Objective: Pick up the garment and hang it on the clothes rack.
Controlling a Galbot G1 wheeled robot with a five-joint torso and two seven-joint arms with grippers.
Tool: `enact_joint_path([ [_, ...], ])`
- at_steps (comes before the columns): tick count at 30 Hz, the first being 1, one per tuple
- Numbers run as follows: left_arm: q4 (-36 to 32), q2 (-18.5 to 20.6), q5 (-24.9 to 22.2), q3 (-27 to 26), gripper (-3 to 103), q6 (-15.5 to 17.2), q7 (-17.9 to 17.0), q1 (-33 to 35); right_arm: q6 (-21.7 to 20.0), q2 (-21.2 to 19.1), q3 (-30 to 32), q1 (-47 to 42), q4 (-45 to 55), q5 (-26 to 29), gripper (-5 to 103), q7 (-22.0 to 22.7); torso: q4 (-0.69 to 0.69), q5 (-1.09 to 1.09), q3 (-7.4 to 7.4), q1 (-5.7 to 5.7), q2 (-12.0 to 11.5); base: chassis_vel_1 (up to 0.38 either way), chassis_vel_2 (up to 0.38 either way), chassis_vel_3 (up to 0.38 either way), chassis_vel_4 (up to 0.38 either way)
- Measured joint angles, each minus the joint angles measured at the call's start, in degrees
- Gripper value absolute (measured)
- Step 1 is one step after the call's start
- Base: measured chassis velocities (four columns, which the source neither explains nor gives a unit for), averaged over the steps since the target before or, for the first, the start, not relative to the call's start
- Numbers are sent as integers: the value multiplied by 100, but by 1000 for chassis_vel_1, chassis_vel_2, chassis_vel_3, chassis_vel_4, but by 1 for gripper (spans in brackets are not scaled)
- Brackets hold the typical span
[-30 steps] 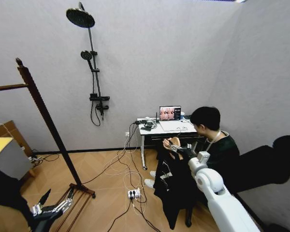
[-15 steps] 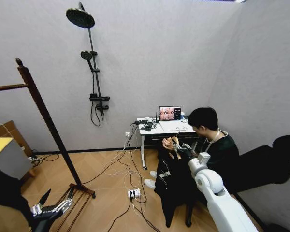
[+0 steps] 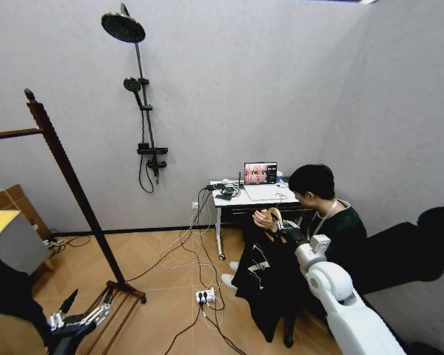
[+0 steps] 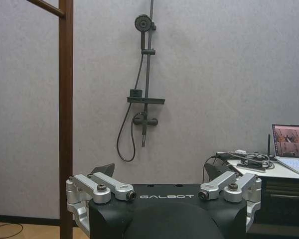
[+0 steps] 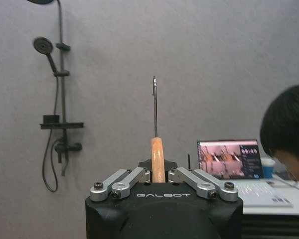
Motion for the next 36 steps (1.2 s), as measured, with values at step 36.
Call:
enact_joint_path([
  [36,0,0,0,0,100,0,0,0,663,154,-173,-836,1188,-356,10,-262,0,0,0,0,0,2,4,3,3],
])
